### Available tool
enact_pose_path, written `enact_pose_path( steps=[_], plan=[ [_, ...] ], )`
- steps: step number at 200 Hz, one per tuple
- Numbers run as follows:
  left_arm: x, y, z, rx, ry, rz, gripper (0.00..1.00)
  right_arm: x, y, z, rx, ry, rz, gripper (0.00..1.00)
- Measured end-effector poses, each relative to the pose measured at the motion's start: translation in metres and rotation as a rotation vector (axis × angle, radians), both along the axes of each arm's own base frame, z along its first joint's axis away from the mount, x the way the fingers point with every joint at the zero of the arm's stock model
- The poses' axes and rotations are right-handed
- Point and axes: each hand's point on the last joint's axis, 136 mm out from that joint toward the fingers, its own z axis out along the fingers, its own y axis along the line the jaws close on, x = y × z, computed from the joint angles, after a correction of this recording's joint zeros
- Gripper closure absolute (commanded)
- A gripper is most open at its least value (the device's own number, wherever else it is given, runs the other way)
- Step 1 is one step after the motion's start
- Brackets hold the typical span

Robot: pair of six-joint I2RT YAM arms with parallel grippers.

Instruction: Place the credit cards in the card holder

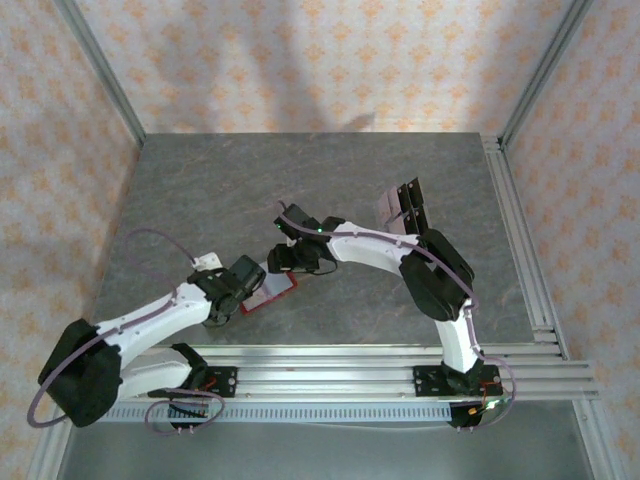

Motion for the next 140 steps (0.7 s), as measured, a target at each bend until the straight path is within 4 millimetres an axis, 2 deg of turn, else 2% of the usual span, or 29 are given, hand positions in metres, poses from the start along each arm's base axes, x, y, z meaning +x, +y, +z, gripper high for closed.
enact_pose_path(
  steps=[74,113,140],
  plan=[
    [-0.008,0.015,-0.015,0.022,0.046,0.078,0.0,-0.005,0.0,-0.006,0.003,0.005,0.017,0.46],
    [-0.01,0.016,-0.017,0.02,0.048,0.088,0.0,-0.01,0.006,-0.005,0.016,0.009,0.034,0.46],
    [-0.011,0.016,-0.018,0.016,0.05,0.088,0.0,-0.015,0.008,-0.013,0.006,0.025,0.046,0.46]
  ],
)
